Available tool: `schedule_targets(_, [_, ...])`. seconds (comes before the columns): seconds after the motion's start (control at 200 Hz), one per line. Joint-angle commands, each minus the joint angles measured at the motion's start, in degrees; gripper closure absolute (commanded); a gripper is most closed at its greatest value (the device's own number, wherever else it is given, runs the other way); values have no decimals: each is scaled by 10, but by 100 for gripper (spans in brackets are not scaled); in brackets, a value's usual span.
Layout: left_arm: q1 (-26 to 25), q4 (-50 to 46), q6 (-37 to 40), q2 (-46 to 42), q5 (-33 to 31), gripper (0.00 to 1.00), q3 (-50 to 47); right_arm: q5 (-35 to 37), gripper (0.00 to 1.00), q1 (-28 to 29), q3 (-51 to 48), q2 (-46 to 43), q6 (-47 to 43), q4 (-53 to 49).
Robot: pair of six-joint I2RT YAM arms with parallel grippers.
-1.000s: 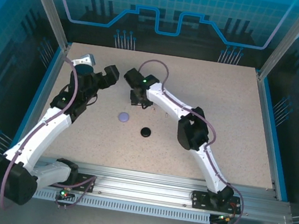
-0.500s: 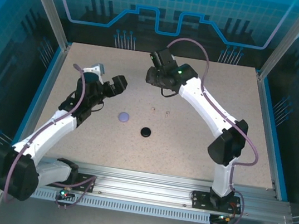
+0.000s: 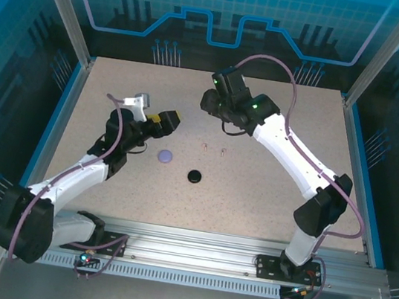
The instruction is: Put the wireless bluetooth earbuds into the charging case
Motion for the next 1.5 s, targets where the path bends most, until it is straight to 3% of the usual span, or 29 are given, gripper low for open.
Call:
schedule_targets(0.0, [-12,121,-21,19,36,1,-20,-1,68,-1,-33,-27,55,45])
schedule_targets(0.235, [-30,278,-62,80,74,3,-35,-7,68,1,-105,-55,189,112])
schedule_targets(0.53, [-37,355,-87,149,94,12,-28,3,68,5,-161,-67,297,173])
schedule_targets(1.496, [-51,444,-119,244,110,29,15,-1,69,41,-103,2,308,168])
